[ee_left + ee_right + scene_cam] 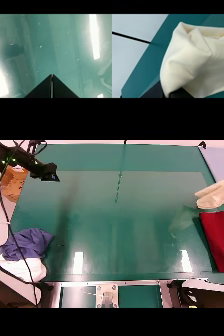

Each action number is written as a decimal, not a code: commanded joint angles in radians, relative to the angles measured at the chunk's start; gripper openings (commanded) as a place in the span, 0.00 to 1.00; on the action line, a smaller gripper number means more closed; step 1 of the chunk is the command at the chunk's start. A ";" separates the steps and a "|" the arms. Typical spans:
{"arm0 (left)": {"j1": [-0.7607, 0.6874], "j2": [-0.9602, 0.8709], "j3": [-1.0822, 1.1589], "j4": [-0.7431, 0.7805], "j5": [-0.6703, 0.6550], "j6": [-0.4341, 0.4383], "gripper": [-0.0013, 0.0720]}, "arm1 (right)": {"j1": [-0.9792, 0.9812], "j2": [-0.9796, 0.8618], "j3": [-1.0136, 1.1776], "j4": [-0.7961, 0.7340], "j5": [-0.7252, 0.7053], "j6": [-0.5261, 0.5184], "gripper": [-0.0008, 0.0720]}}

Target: Fold the shirts.

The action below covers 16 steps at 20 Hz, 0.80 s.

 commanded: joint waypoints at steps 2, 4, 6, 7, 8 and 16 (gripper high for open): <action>-0.001 -0.001 -0.024 -0.001 -0.013 -0.005 0.05 | -0.120 0.001 0.001 -0.098 0.143 0.126 0.03; -0.001 -0.003 -0.031 0.000 -0.028 -0.005 0.05 | -0.187 0.003 0.001 -0.147 0.220 0.199 0.03; -0.001 -0.003 -0.031 -0.001 -0.034 -0.005 0.05 | -0.249 0.015 0.000 -0.250 0.282 0.225 0.03; -0.001 -0.003 -0.031 -0.003 -0.036 -0.005 0.05 | -0.274 0.019 0.000 -0.321 0.303 0.233 0.03; -0.001 -0.003 -0.031 -0.003 -0.035 -0.005 0.05 | -0.294 0.023 -0.003 -0.401 0.319 0.240 0.03; -0.001 -0.003 -0.031 -0.004 -0.039 -0.005 0.05 | -0.323 0.033 -0.244 -0.829 0.243 0.243 0.03</action>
